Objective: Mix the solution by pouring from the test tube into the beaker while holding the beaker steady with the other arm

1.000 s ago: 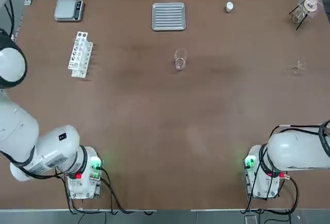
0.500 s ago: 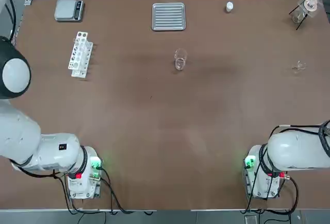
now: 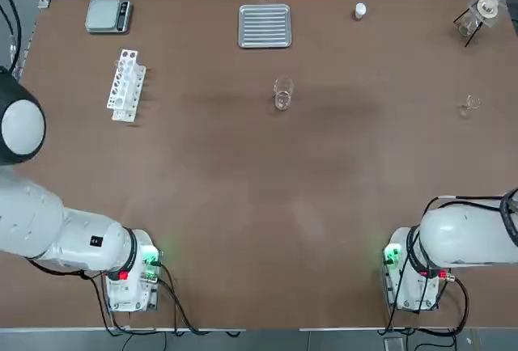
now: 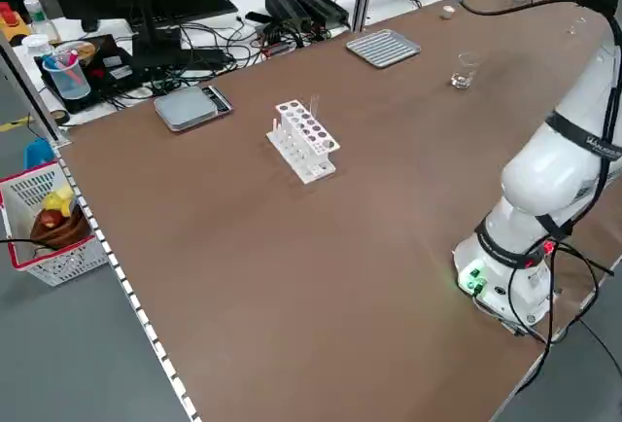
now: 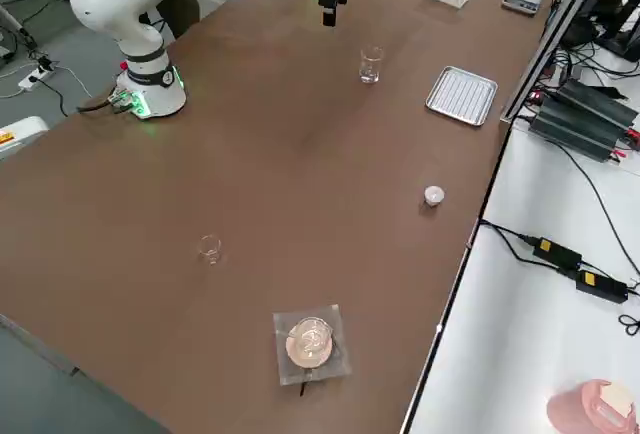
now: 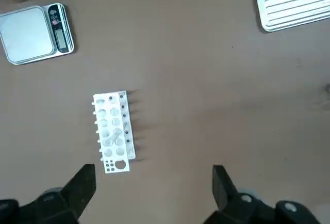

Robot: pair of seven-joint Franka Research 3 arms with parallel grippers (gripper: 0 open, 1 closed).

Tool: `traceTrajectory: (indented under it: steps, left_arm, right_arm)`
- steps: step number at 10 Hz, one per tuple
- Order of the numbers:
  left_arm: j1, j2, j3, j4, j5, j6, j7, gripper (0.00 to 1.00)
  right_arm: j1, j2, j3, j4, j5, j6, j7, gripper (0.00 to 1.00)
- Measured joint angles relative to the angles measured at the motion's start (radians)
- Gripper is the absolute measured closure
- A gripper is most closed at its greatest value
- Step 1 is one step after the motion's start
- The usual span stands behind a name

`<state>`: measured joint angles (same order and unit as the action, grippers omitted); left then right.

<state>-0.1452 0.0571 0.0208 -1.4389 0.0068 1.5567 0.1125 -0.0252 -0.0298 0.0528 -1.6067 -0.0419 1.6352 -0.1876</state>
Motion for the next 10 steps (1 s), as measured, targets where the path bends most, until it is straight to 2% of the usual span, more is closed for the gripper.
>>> traceTrajectory:
  steps: [10]
  left_arm:
    - [-0.001, -0.006, -0.001, -0.015, 0.0, -0.011, -0.149, 0.0]
  right_arm:
    - [0.0, 0.0, -0.003, 0.0, 0.0, -0.002, 0.014, 0.01]
